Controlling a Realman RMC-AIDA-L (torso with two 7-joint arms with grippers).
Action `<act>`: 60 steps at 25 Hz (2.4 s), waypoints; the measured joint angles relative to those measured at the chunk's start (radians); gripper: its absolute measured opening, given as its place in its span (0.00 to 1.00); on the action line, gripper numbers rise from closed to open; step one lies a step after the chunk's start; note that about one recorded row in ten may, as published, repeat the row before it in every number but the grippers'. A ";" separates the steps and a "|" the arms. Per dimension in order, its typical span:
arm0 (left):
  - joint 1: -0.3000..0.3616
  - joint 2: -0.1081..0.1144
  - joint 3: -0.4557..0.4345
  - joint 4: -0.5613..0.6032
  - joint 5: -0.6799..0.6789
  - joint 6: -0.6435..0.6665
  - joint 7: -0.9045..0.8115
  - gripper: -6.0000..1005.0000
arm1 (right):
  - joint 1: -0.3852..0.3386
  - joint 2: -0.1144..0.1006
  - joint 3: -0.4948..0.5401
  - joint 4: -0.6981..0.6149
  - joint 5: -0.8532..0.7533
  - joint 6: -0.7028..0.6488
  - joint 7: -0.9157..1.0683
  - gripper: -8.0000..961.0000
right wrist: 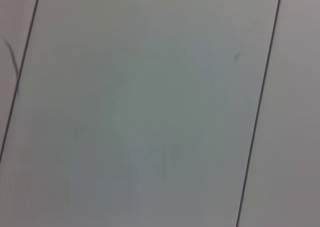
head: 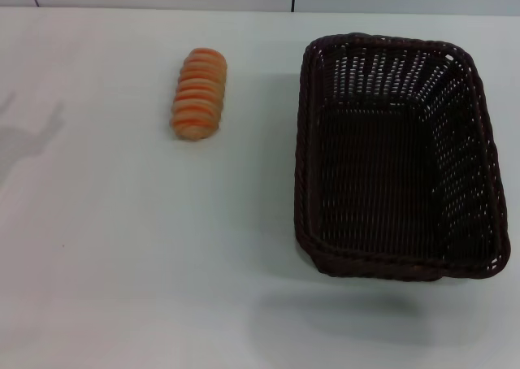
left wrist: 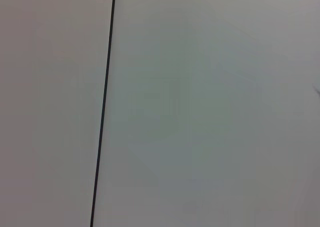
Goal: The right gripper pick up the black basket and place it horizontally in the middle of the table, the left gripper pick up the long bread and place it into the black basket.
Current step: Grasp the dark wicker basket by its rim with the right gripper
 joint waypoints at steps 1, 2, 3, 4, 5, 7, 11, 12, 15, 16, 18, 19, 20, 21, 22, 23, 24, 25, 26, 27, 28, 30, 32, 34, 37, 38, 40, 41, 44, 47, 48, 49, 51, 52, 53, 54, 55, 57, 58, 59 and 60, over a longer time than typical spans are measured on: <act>0.000 0.000 0.000 0.000 0.000 0.002 -0.001 0.86 | 0.000 0.000 0.000 0.000 0.000 0.000 0.000 0.56; 0.000 0.000 0.000 0.000 0.000 0.003 -0.001 0.86 | 0.000 0.000 -0.001 0.000 0.000 0.002 0.000 0.56; 0.000 0.000 0.000 0.000 0.000 0.004 -0.001 0.86 | 0.000 0.000 -0.001 0.000 0.000 0.008 0.000 0.56; 0.000 0.000 0.000 0.000 0.000 0.005 -0.001 0.86 | 0.002 -0.001 -0.001 0.001 0.000 0.017 0.000 0.56; 0.000 0.000 -0.001 0.000 0.000 0.006 -0.002 0.86 | 0.005 -0.001 -0.001 0.002 0.000 0.027 0.000 0.56; 0.000 0.000 -0.003 -0.001 0.000 0.011 -0.002 0.86 | 0.011 -0.001 -0.001 0.005 0.000 0.052 0.000 0.56; 0.000 0.000 -0.004 -0.002 0.000 0.012 -0.002 0.86 | 0.025 -0.005 0.000 0.017 0.000 0.098 0.000 0.56; 0.000 0.000 -0.005 -0.002 0.000 0.013 -0.002 0.86 | 0.027 -0.008 -0.001 0.022 0.000 0.109 0.000 0.56; 0.000 0.000 -0.007 -0.003 0.000 0.014 -0.002 0.86 | 0.036 -0.025 -0.008 0.043 0.000 0.143 0.003 0.57; 0.000 0.000 -0.008 -0.004 0.000 0.014 -0.002 0.86 | 0.037 -0.030 -0.010 0.051 0.000 0.153 0.006 0.57; 0.000 0.000 -0.009 -0.004 0.000 0.014 -0.002 0.86 | 0.038 -0.035 -0.011 0.071 0.002 0.177 0.011 0.57; 0.000 0.000 -0.009 -0.005 0.000 0.014 -0.002 0.86 | 0.037 -0.036 -0.011 0.084 0.002 0.192 0.011 0.57; 0.000 0.000 -0.009 -0.006 0.000 0.014 -0.002 0.86 | 0.034 -0.036 -0.011 0.102 0.003 0.220 0.011 0.57; 0.000 0.000 -0.009 -0.006 0.000 0.014 -0.002 0.86 | 0.031 -0.035 -0.008 0.124 0.006 0.254 0.012 0.57; 0.000 0.000 -0.009 -0.007 0.000 0.014 -0.002 0.86 | 0.029 -0.032 0.000 0.150 0.007 0.306 0.013 0.57; 0.000 0.000 -0.009 -0.007 0.000 0.014 -0.002 0.86 | 0.030 -0.026 0.014 0.180 0.009 0.364 0.015 0.58; 0.000 0.000 -0.009 -0.007 0.000 0.014 -0.001 0.85 | 0.037 -0.015 0.038 0.221 0.011 0.465 0.017 0.58; 0.000 0.000 -0.009 -0.007 0.000 0.014 0.000 0.85 | 0.043 -0.006 0.056 0.251 0.012 0.536 0.018 0.59; 0.000 0.000 -0.009 -0.007 0.000 0.014 0.000 0.85 | 0.051 0.002 0.074 0.283 0.016 0.618 0.022 0.59; 0.000 0.000 -0.009 -0.008 0.000 0.014 0.001 0.85 | 0.058 0.003 0.085 0.300 0.023 0.671 0.023 0.59; -0.001 0.001 -0.009 -0.009 0.000 0.014 0.001 0.85 | 0.064 0.003 0.095 0.315 0.034 0.715 0.025 0.60; -0.001 0.001 -0.009 -0.012 0.000 0.013 0.001 0.85 | 0.083 0.001 0.123 0.327 0.083 0.778 0.025 0.60; -0.001 0.001 -0.009 -0.014 0.000 0.013 0.001 0.85 | 0.119 0.001 0.167 0.329 0.139 0.866 0.024 0.60; 0.000 0.002 -0.009 -0.017 0.001 0.013 0.000 0.85 | 0.180 0.002 0.230 0.326 0.188 0.974 0.024 0.60; 0.002 0.002 -0.009 -0.022 0.001 0.013 -0.003 0.85 | 0.261 0.002 0.302 0.323 0.234 1.102 0.022 0.60; 0.002 0.002 -0.009 -0.024 0.001 0.013 -0.003 0.85 | 0.286 0.002 0.321 0.323 0.242 1.139 0.020 0.60; 0.003 0.002 -0.007 -0.029 0.002 0.013 -0.003 0.85 | 0.340 0.003 0.357 0.325 0.249 1.213 0.020 0.60; 0.003 0.002 -0.006 -0.032 0.001 0.013 -0.002 0.85 | 0.365 0.003 0.374 0.327 0.251 1.253 0.020 0.60; 0.002 0.002 -0.003 -0.039 0.001 0.014 -0.001 0.85 | 0.481 0.003 0.443 0.324 0.253 1.409 0.020 0.59; 0.000 0.002 -0.003 -0.048 0.001 0.014 0.001 0.85 | 0.596 0.004 0.496 0.323 0.234 1.557 0.024 0.59; -0.002 0.002 -0.003 -0.053 0.001 0.014 0.001 0.85 | 0.628 0.004 0.507 0.324 0.222 1.593 0.032 0.59; -0.003 0.002 -0.004 -0.057 0.000 0.014 0.001 0.85 | 0.661 0.003 0.519 0.325 0.205 1.637 0.042 0.59; -0.006 0.002 -0.004 -0.064 0.000 0.014 0.002 0.85 | 0.742 0.002 0.530 0.323 0.136 1.737 0.074 0.59; -0.007 0.002 -0.004 -0.066 0.000 0.014 0.003 0.85 | 0.777 0.002 0.532 0.321 0.098 1.780 0.087 0.59; -0.008 0.002 -0.004 -0.068 0.000 0.014 0.004 0.85 | 0.815 0.004 0.528 0.320 0.054 1.826 0.097 0.59; -0.009 0.002 -0.004 -0.070 0.000 0.014 0.005 0.85 | 0.847 0.005 0.524 0.319 0.025 1.864 0.109 0.59; -0.009 0.002 -0.004 -0.070 0.000 0.014 0.005 0.85 | 0.876 0.005 0.520 0.318 0.007 1.894 0.121 0.59; -0.009 0.002 -0.004 -0.070 0.000 0.014 0.005 0.85 | 0.923 0.003 0.518 0.316 0.002 1.946 0.146 0.59; -0.009 0.002 -0.004 -0.070 0.000 0.014 0.005 0.85 | 0.951 0.002 0.520 0.311 0.000 1.979 0.164 0.59; -0.011 0.002 -0.005 -0.073 0.000 0.014 0.006 0.85 | 0.973 0.001 0.522 0.305 0.000 2.002 0.178 0.59; -0.011 0.002 -0.005 -0.073 0.000 0.014 0.006 0.85 | 0.992 0.000 0.524 0.297 -0.001 2.020 0.191 0.59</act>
